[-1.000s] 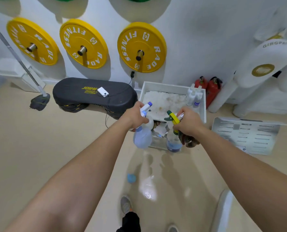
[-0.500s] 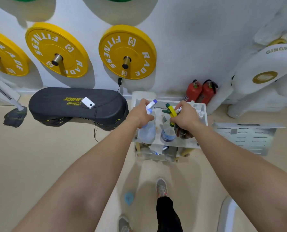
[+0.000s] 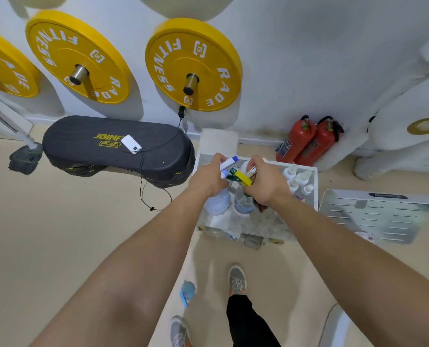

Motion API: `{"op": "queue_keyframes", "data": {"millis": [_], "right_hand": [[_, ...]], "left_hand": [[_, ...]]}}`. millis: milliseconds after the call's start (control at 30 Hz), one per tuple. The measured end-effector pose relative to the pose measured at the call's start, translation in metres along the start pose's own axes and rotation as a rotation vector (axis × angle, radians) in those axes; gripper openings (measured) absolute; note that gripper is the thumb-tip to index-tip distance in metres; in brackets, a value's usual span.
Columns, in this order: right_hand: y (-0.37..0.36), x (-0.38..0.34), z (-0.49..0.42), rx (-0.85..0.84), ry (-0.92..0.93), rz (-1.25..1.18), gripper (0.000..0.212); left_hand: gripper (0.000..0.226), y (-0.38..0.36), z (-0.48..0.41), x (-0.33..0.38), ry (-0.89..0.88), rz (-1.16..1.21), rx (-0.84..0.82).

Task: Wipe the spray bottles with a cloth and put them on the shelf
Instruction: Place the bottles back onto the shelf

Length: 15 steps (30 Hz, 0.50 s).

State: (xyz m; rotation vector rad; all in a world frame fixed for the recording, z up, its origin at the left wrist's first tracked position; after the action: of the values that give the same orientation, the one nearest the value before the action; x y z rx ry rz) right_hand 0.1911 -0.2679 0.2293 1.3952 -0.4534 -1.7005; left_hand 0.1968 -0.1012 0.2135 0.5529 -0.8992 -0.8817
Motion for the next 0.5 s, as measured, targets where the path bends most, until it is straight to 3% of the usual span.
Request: {"op": "queue_keyframes", "data": {"millis": [100, 233, 400, 500], "right_hand": [[-0.008, 0.003, 0.001, 0.009, -0.009, -0.010, 0.054], [-0.013, 0.009, 0.003, 0.092, -0.041, -0.080, 0.094], [-0.016, 0.007, 0.014, 0.147, -0.055, -0.099, 0.105], [-0.016, 0.008, 0.021, 0.160, -0.078, -0.157, 0.112]], "left_hand": [[0.053, -0.006, -0.005, -0.003, -0.032, -0.023, 0.032], [0.061, -0.014, -0.001, -0.010, -0.056, 0.012, 0.120], [0.070, -0.025, 0.012, -0.020, -0.016, 0.190, 0.157], [0.089, -0.029, 0.016, -0.023, -0.013, 0.271, 0.138]]}}
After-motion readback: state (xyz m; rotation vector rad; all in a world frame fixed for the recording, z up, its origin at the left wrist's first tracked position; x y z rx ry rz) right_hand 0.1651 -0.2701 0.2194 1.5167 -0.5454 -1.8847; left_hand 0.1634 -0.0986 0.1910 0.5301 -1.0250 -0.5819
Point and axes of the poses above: each hand's wrist, its own z-axis away from the middle knuckle, its own y-axis out of the back of the hand, x = y × z, the point moved 3 cm from there along -z, towards the middle knuckle, and after that the axes turned 4 degrees about y, right-handed, at the moved point
